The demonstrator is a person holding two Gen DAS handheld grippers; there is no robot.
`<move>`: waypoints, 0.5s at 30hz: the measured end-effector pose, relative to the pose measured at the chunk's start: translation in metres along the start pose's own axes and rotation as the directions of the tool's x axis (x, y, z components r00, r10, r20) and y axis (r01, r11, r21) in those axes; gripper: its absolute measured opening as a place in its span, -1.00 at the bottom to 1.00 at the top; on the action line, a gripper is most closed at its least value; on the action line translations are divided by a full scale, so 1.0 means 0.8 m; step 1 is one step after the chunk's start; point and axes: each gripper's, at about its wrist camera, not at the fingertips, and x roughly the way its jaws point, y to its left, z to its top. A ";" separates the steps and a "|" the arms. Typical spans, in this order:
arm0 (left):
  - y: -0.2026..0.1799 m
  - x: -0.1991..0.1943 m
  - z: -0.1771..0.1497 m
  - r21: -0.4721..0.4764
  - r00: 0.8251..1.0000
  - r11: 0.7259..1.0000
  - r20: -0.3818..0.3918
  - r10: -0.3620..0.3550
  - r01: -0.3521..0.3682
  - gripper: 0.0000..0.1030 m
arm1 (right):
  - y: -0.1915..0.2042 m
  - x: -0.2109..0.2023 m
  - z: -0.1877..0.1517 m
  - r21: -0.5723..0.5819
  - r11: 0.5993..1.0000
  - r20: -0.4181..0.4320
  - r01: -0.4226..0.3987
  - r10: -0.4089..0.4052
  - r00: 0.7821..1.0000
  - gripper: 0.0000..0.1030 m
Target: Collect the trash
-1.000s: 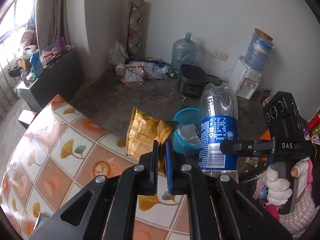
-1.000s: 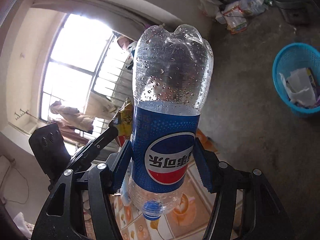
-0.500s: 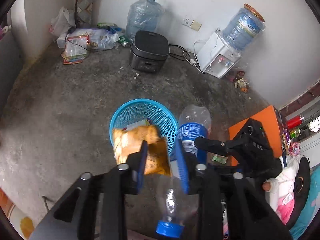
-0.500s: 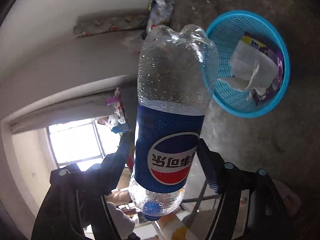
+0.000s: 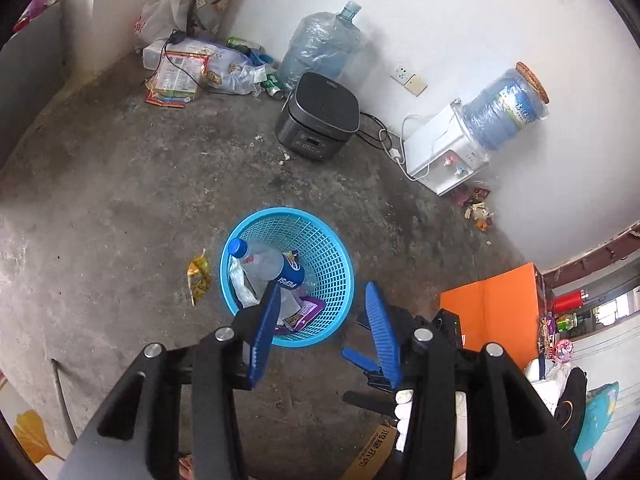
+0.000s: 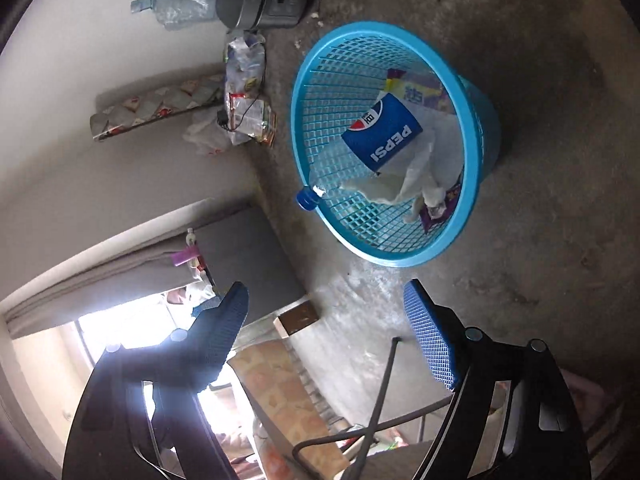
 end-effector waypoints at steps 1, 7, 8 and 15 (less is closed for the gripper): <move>-0.002 -0.013 -0.003 0.010 1.000 1.000 0.013 0.001 -0.001 -0.16 | 0.005 -0.006 -0.004 -0.029 0.999 0.010 0.017 -0.016 1.000 0.49; -0.001 -0.113 -0.031 0.059 0.995 0.998 0.096 0.024 -0.030 -0.10 | 0.068 -0.012 -0.041 -0.318 0.936 0.088 0.153 -0.131 0.987 0.48; 0.002 -0.133 -0.038 0.063 0.993 0.997 0.111 0.037 -0.045 -0.07 | 0.081 -0.004 -0.051 -0.385 0.906 0.095 0.179 -0.154 0.983 0.48; 0.054 -0.279 -0.119 -0.010 0.955 0.986 0.248 0.161 -0.163 0.26 | 0.115 0.133 -0.134 -0.758 0.582 0.037 0.294 -0.412 0.910 0.48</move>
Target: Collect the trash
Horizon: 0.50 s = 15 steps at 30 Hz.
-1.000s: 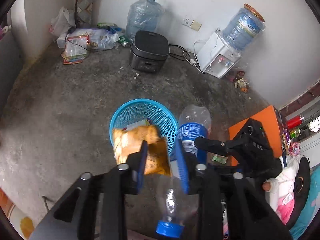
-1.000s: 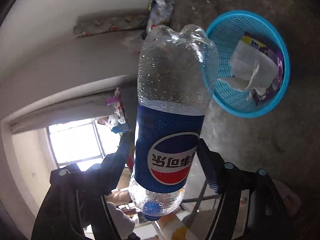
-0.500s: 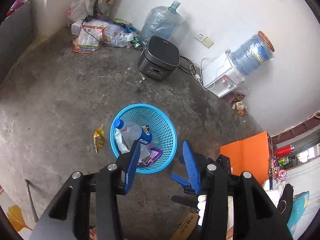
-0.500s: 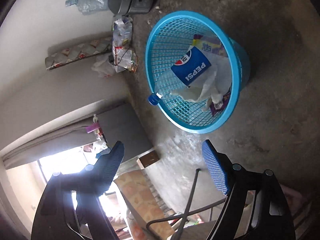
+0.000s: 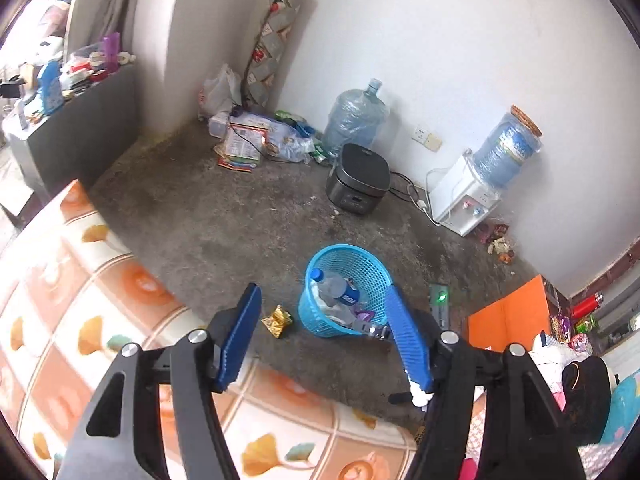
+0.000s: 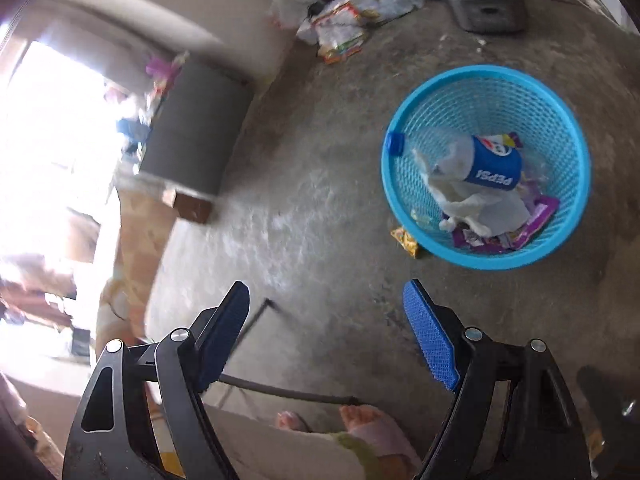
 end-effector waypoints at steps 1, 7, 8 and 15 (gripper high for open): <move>0.014 -0.021 -0.010 -0.021 1.000 1.000 0.020 0.022 -0.022 0.28 | 0.009 0.024 -0.003 -0.040 0.999 -0.037 0.034 -0.035 0.999 0.48; 0.102 -0.128 -0.072 -0.179 0.976 0.971 0.121 0.184 -0.161 0.39 | 0.055 0.210 -0.025 -0.489 0.801 -0.096 0.346 -0.443 0.891 0.48; 0.117 -0.143 -0.081 -0.209 0.970 0.961 0.127 0.209 -0.180 0.40 | 0.058 0.241 -0.028 -0.555 0.740 -0.077 0.380 -0.501 0.862 0.48; 0.183 -0.208 -0.121 -0.319 0.913 0.895 0.159 0.375 -0.312 0.40 | 0.004 0.400 -0.003 -0.649 0.570 -0.085 0.504 -0.712 0.697 0.45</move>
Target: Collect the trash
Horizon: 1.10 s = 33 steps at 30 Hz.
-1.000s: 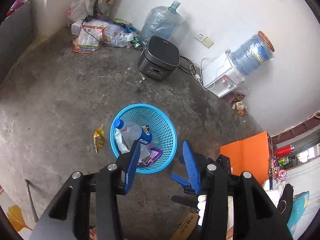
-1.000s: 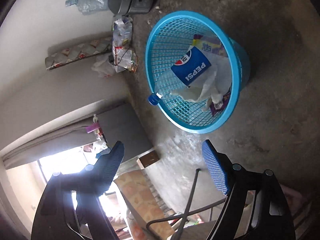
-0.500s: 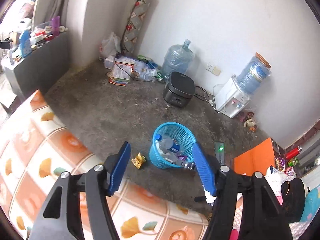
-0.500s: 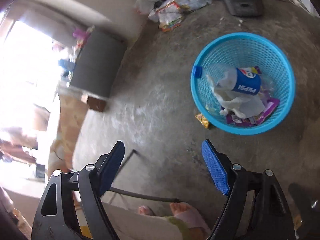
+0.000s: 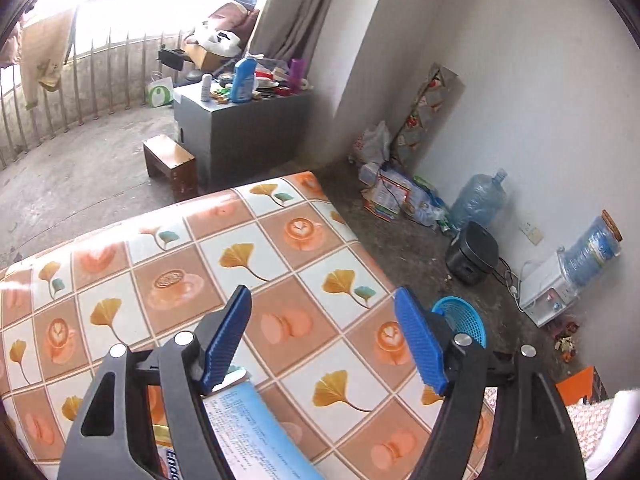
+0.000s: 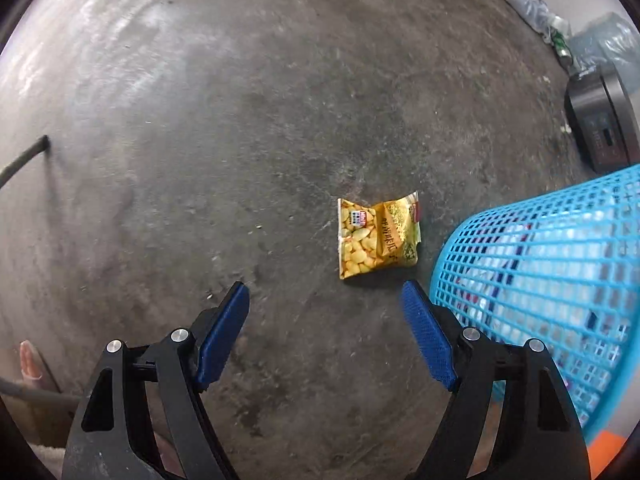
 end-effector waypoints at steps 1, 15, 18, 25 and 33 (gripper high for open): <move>0.010 -0.002 -0.001 -0.006 1.000 1.000 0.010 0.022 -0.022 0.40 | -0.005 0.019 0.006 0.010 1.000 -0.022 0.019 -0.018 1.000 0.45; 0.058 0.014 0.000 -0.139 1.000 0.990 0.015 0.027 -0.025 0.40 | -0.072 0.123 0.038 0.102 0.994 -0.120 -0.031 0.044 0.992 -0.03; 0.060 0.018 -0.002 -0.154 1.000 0.988 0.009 0.023 -0.021 0.39 | -0.077 0.126 0.040 0.110 0.993 -0.123 -0.034 0.048 0.991 -0.30; 0.055 0.006 -0.004 -0.126 0.999 0.992 0.040 0.025 -0.020 0.39 | -0.087 0.061 0.013 0.181 0.972 0.019 -0.149 0.148 0.989 -0.77; 0.051 -0.004 -0.013 -0.129 0.997 0.991 0.076 -0.007 0.017 0.39 | -0.147 -0.196 -0.107 0.267 0.856 0.472 -0.442 0.284 0.835 -0.77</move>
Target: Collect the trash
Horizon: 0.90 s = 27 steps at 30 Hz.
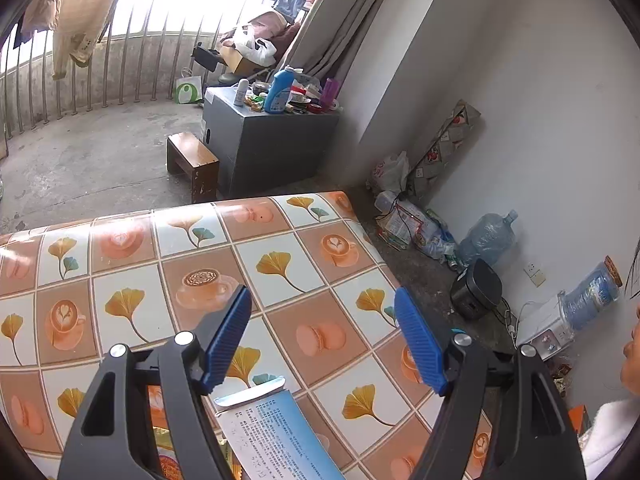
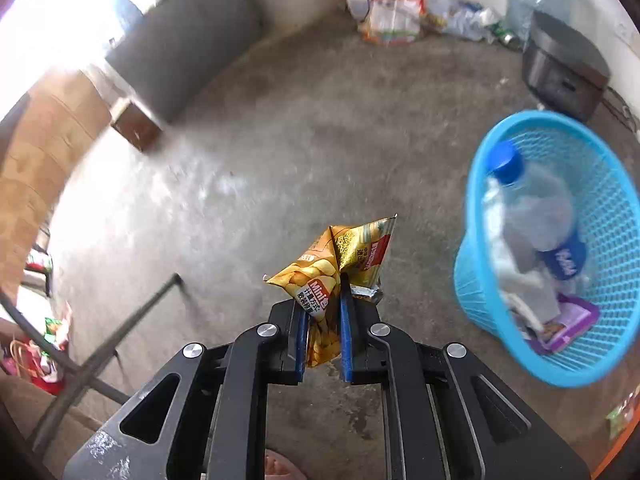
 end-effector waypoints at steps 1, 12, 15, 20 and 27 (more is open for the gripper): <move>0.000 -0.002 -0.002 -0.003 1.000 1.000 0.004 -0.010 0.010 0.39 | -0.012 -0.029 -0.001 0.026 1.000 0.051 0.017 -0.018 0.999 -0.77; 0.000 -0.053 -0.032 -0.028 0.997 0.998 0.057 -0.061 0.063 0.40 | -0.177 -0.009 -0.013 0.252 0.936 -0.085 0.245 -0.231 0.969 0.05; 0.007 -0.077 -0.041 -0.031 0.996 0.999 0.089 -0.033 0.036 0.45 | -0.183 -0.043 -0.024 0.311 0.923 -0.034 0.227 -0.228 0.973 0.40; 0.017 -0.118 -0.056 -0.019 0.989 1.000 0.146 0.007 -0.004 0.49 | -0.154 -0.106 -0.021 0.305 0.927 0.050 0.217 -0.243 0.969 0.47; 0.033 -0.174 -0.080 -0.006 0.975 0.998 0.212 0.070 -0.070 0.56 | 0.001 -0.278 0.003 0.068 0.983 0.357 0.172 -0.185 0.916 0.85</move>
